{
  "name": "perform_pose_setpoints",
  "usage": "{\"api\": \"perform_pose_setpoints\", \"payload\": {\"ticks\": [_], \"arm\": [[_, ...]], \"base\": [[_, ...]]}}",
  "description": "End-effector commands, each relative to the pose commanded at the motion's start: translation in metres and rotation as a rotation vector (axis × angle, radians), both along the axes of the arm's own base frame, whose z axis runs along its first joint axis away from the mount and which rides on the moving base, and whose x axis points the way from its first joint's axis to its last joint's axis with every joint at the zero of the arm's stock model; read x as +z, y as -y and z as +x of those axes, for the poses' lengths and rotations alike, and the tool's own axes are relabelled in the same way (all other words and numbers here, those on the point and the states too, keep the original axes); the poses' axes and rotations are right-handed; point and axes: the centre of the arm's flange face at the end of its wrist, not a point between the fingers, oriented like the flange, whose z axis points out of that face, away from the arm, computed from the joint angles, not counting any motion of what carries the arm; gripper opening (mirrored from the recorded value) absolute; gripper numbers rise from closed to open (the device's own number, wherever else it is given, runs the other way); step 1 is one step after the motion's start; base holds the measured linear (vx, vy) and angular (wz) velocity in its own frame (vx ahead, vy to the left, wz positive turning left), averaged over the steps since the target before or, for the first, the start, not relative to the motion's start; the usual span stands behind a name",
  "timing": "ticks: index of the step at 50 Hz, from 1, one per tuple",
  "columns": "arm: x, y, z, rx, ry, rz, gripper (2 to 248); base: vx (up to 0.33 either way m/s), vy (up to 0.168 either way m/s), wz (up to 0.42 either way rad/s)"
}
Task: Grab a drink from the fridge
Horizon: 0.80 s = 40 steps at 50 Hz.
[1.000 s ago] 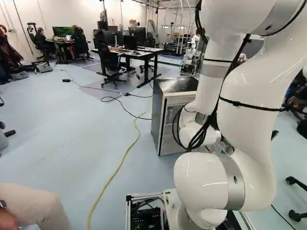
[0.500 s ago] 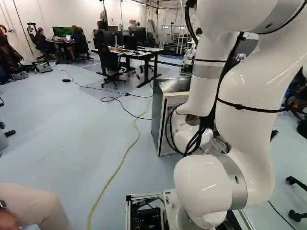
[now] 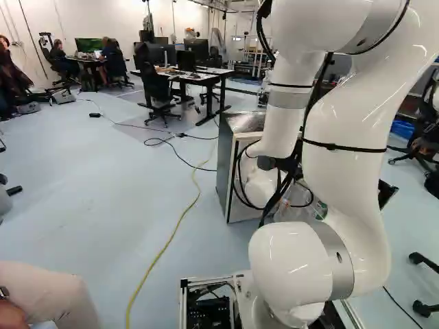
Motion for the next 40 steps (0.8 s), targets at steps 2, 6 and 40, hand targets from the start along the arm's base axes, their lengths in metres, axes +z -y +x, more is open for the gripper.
{"api": "perform_pose_setpoints", "payload": {"ticks": [2,6,40], "arm": [[0.000,0.001,0.005,0.006,0.004,0.000,247],[-0.003,0.004,0.016,0.017,0.009,0.002,247],[-0.046,0.039,0.095,0.131,0.000,0.028,247]], "base": [[0.000,0.000,0.000],[0.000,0.000,0.000],[0.000,0.000,0.000]]}}
